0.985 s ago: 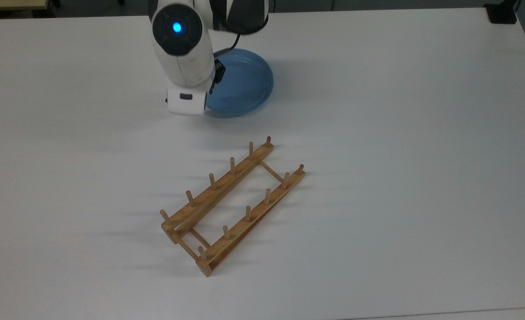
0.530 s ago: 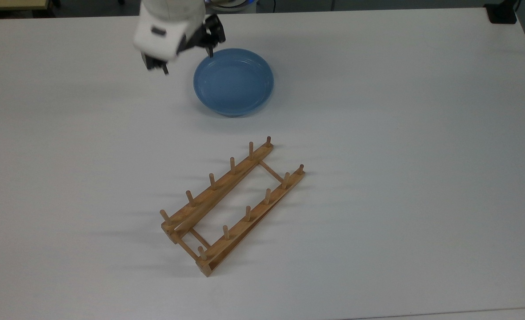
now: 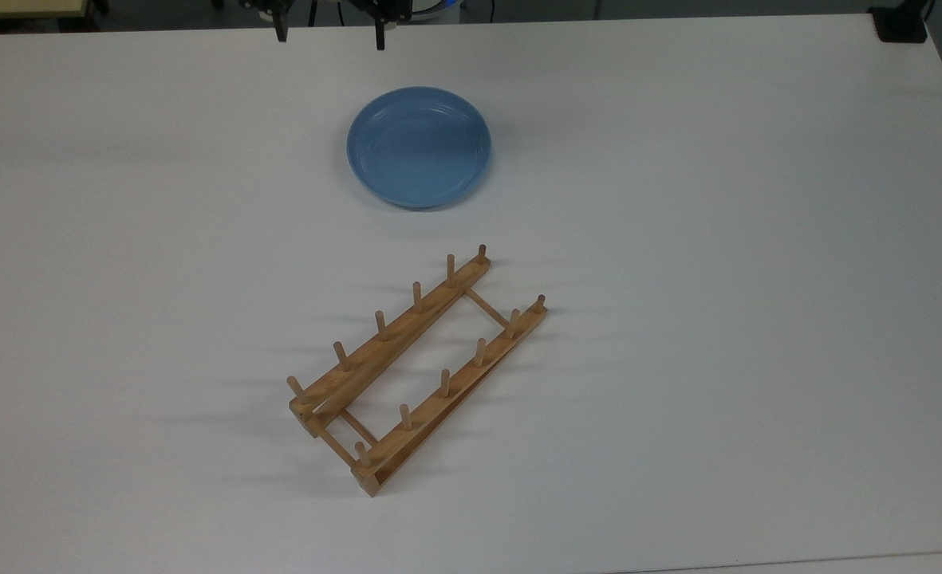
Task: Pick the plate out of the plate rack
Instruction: 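Open the gripper and raise it away from the plate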
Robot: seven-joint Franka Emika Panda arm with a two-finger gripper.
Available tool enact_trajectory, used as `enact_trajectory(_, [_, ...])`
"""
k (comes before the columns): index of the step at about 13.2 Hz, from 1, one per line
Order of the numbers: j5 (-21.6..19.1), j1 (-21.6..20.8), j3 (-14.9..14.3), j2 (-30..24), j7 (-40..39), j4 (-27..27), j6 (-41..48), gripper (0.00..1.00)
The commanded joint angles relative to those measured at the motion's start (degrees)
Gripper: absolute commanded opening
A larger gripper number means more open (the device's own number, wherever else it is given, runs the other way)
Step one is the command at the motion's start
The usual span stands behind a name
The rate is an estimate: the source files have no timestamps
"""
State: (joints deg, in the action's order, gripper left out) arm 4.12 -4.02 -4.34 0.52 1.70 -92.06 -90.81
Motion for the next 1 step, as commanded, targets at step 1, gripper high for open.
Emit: enact_trajectory(1, [0.01, 0.41, -0.4, -2.36, 2.78, -0.92, 2.04, 1.0])
